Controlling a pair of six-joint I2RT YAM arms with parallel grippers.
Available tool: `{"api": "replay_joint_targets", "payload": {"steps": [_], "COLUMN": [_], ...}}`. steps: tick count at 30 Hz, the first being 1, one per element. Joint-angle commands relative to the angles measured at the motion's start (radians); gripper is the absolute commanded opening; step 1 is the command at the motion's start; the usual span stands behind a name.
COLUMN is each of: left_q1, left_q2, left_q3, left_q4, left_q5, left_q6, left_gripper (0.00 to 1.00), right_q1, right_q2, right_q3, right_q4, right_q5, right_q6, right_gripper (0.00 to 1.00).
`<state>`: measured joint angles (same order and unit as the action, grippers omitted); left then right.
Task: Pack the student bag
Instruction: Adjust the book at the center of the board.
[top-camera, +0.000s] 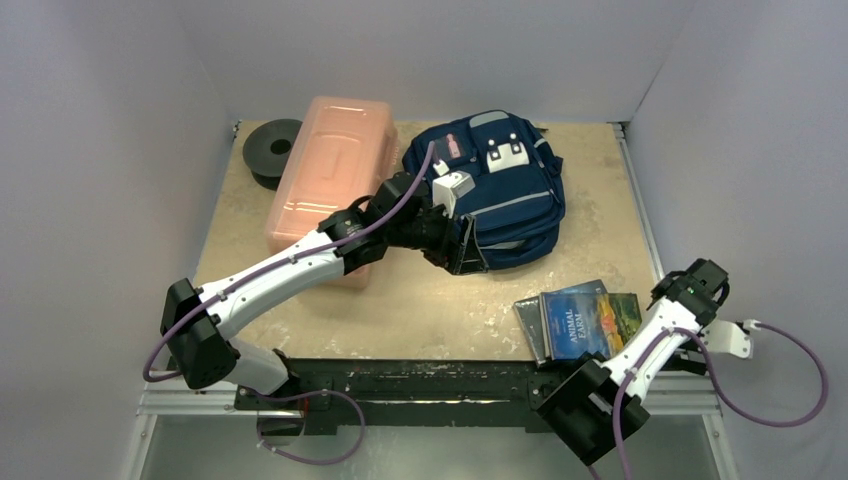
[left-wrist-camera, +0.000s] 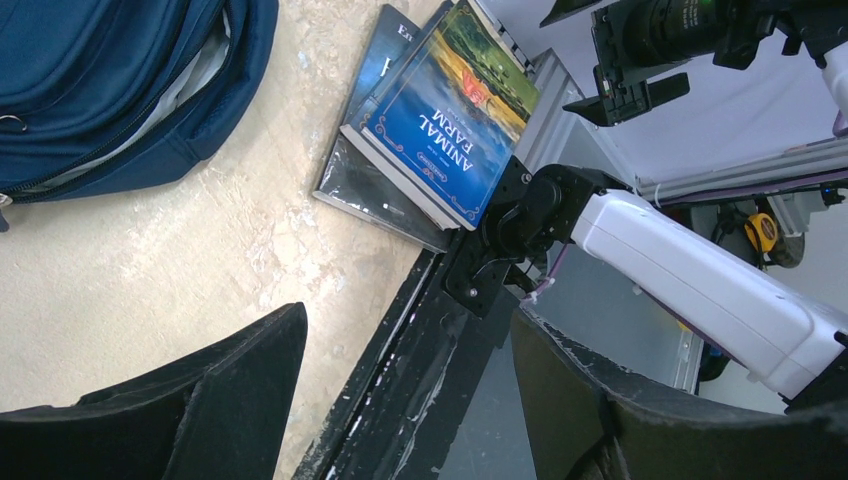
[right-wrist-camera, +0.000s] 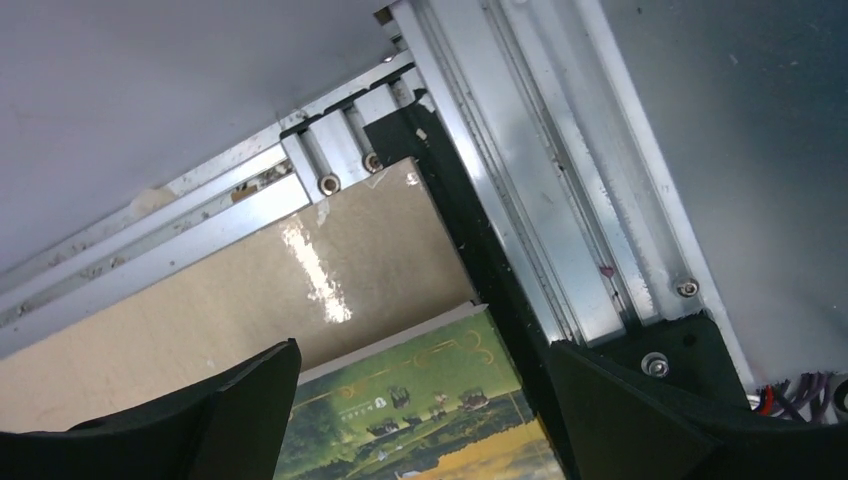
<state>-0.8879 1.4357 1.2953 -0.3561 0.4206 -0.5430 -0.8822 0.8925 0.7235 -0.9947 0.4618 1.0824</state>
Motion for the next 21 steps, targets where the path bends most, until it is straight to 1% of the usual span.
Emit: {"api": "replay_joint_targets", "payload": {"steps": [1,3,5,6,8,11,13,15,18,21], "left_q1": [0.004,0.007,0.007,0.007,0.007,0.007,0.010,0.014,0.026,0.042], "left_q2": [-0.045,-0.044,-0.041,-0.042,-0.043,-0.038,-0.030,-0.025,-0.017,0.003], "left_q3": [-0.013,-0.016,-0.013,-0.015,-0.020,-0.020,-0.017,-0.015,-0.014,-0.014], "left_q4": [0.048,0.059,0.061,0.062,0.063,0.066,0.069,0.068,0.068,0.075], "left_q5": [0.032,0.044,0.055,0.055,0.053,0.055,0.061,0.064,0.064,0.079], "left_q6": [-0.031,-0.043,-0.047,-0.050,-0.047,-0.049,-0.053,-0.053,-0.053,-0.061], "left_gripper": [0.74,0.74,0.74,0.74,0.74,0.74,0.74,0.74,0.74,0.74], "right_q1": [-0.029,-0.045,-0.055,-0.065,-0.069,-0.070,-0.070,-0.064,-0.012,0.094], "right_q2": [-0.011,-0.030,-0.058,-0.070,-0.092,-0.092,-0.103,-0.124,-0.145,-0.156], "right_q3": [-0.017,-0.041,-0.112,-0.150,-0.172,-0.205,-0.255,-0.283,-0.310,-0.329], "right_q4": [-0.008,0.006,0.047,0.082,0.101,0.159,0.217,0.262,0.346,0.438], "right_q5": [0.095,0.078,0.032,0.014,0.005,0.000,-0.069,-0.090,-0.162,-0.211], "right_q6": [0.101,0.140,0.174,0.167,0.185,0.172,0.173,0.143,0.118,0.104], "right_gripper": [0.99,0.99,0.99,0.99,0.99,0.99,0.99,0.99,0.99,0.99]}}
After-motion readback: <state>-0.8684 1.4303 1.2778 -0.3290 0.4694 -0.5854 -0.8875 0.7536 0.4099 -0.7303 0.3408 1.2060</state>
